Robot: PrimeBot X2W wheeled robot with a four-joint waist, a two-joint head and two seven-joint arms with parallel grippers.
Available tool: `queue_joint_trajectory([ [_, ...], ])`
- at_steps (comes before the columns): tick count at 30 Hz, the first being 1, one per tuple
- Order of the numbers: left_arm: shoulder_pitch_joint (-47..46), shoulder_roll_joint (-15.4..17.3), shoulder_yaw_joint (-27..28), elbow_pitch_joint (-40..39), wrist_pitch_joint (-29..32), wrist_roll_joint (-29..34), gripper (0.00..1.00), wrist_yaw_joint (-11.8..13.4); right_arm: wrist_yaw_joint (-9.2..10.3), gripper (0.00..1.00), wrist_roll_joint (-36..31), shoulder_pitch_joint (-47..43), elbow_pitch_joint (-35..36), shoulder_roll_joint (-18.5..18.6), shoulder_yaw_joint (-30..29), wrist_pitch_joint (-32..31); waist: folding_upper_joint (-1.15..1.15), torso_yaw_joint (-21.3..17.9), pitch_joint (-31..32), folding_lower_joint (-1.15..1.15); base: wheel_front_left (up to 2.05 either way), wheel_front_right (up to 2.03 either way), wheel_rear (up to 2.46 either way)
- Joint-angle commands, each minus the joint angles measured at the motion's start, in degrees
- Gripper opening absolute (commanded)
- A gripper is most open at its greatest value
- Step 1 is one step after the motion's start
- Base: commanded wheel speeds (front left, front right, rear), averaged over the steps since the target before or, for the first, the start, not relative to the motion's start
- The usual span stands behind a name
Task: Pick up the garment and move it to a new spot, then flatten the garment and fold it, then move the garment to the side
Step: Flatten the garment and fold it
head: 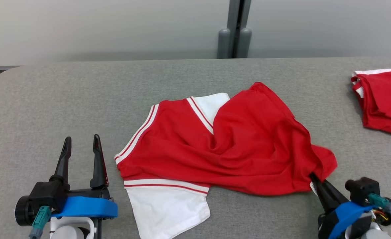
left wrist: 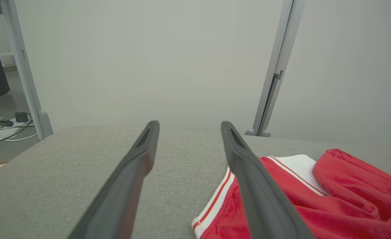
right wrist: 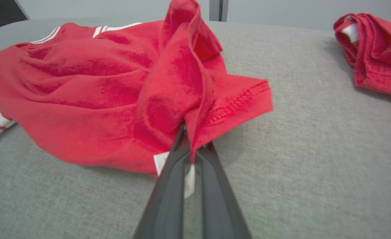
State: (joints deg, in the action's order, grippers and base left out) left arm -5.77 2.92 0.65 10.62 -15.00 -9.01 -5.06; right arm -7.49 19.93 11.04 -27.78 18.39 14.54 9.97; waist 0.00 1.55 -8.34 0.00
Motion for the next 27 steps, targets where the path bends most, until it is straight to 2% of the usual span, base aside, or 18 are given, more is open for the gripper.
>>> queue_joint_trajectory([
  [1,0.40,-0.04,-0.20,-0.01,-0.23,0.04,1.00,0.01,0.00,0.00,0.41,-2.27,2.03,0.28,-0.73,-1.18,0.00,-0.98,0.61,0.00,0.00,0.00,0.00],
  [5,0.46,-0.05,-0.21,0.07,-0.23,-0.34,1.00,-0.06,0.00,0.00,3.27,-7.41,7.92,-0.31,-3.40,-4.21,0.00,-2.16,0.62,0.00,0.00,0.00,0.00],
  [10,0.24,-0.04,-0.41,0.37,-0.23,-0.44,1.00,-0.28,-0.01,0.00,5.16,-11.95,11.67,-1.68,-6.83,-6.09,0.00,-2.75,0.63,0.00,0.00,0.00,0.00],
  [11,0.31,-0.05,-0.38,0.42,-0.23,-0.38,1.00,-0.31,0.00,0.24,5.12,-12.54,12.25,-2.20,-7.96,-5.78,0.00,-2.83,0.69,0.00,0.00,0.00,0.00],
  [12,0.36,-0.04,-0.32,0.47,-0.23,-0.32,1.00,-0.35,-0.01,1.00,4.98,-13.09,12.60,-2.74,-8.63,-5.86,0.00,-2.88,0.74,0.00,0.00,0.00,0.00],
  [20,0.78,-0.05,0.02,0.39,-0.23,0.37,1.00,-0.72,-0.01,1.00,1.12,-13.73,13.96,-6.46,-16.30,-1.86,0.00,-2.53,1.42,0.00,0.00,0.00,0.00],
  [27,1.82,-0.05,0.35,-0.20,-0.23,1.15,1.00,-0.78,-0.01,1.00,-2.82,-11.62,16.57,-10.16,-19.69,2.92,0.00,-1.78,2.45,0.00,0.00,0.00,0.00],
])
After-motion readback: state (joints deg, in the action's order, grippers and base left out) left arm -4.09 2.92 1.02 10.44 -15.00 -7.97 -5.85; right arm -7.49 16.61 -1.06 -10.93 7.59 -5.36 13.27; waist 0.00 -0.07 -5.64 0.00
